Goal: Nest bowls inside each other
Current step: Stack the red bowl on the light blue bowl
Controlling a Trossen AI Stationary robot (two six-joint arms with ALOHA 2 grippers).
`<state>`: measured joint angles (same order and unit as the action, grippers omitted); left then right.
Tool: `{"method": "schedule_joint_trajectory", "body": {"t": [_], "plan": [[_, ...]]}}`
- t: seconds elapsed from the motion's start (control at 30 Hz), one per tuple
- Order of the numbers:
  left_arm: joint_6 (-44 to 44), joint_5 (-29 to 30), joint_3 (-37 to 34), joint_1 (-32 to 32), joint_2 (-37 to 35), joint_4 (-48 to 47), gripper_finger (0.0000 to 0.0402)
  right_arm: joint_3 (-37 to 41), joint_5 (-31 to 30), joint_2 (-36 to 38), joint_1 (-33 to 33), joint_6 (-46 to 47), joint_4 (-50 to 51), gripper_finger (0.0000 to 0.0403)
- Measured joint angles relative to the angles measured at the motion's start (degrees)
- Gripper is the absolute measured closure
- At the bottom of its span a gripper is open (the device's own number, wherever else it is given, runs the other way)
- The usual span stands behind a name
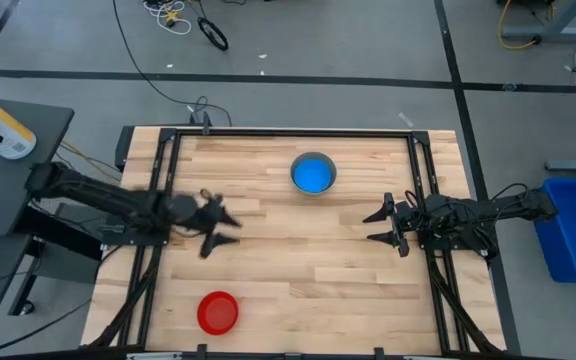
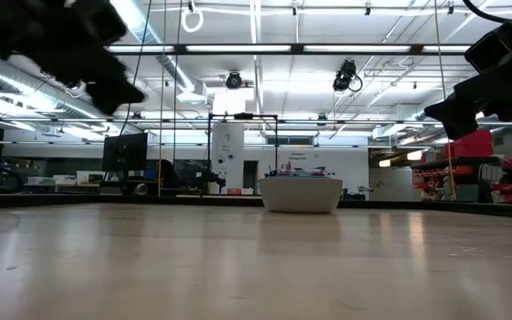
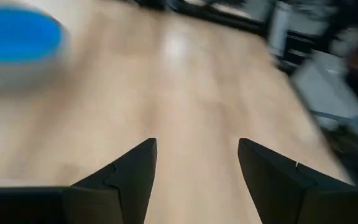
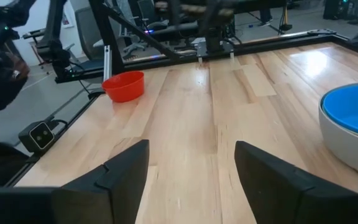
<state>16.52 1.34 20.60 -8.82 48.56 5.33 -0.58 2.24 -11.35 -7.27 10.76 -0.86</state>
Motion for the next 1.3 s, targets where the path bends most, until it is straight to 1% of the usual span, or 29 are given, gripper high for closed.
{"method": "schedule_joint_trajectory", "body": {"t": [0.1, 0.2, 0.3, 0.43, 0.53, 0.7, 0.9, 1.0, 1.3], "plan": [[6.5, 1.4, -3.5, -8.4, -3.4, -0.2, 0.0165, 0.0, 0.0, 0.0, 0.0, -0.1, 0.0, 0.0163], [10.4, 4.5, -5.6, -16.3, -3.7, 1.2, 0.0165, 0.0, 0.0, 0.0, 0.0, -0.9, 0.0, 0.0169], [12.0, 8.8, -7.5, -22.8, -2.0, 6.5, 0.0165, 0.0, -0.1, 0.0, 0.0, -2.0, 0.0, 0.0175], [14.1, 13.9, -8.6, -28.5, 2.2, 12.6, 0.0165, 0.0, 0.0, 0.0, 0.0, -2.2, 0.0, 0.0182], [16.5, 15.1, -8.6, -31.3, 6.8, 15.9, 0.0165, 0.0, 0.0, 0.0, 0.0, -1.5, 0.0, 0.0188], [20.0, 15.0, -8.0, -35.0, 15.0, 21.9, 0.0165, 0.0, 0.0, 0.0, 0.0, -0.9, 0.0, 0.0199], [24.1, 15.1, -6.0, -37.6, 22.8, 25.2, 0.0165, 0.0, 1.8, 0.0, 0.0, -0.9, -0.3, 0.0211], [24.9, 15.1, -4.9, -38.3, 25.7, 27.2, 0.0165, 0.0, 2.9, 0.0, 0.0, -0.8, -0.6, 0.0217], [29.4, 15.8, -4.1, -38.9, 30.8, 27.3, 0.0165, 0.0, 3.0, 0.0, 0.0, -0.7, -0.6, 0.0232]]}}
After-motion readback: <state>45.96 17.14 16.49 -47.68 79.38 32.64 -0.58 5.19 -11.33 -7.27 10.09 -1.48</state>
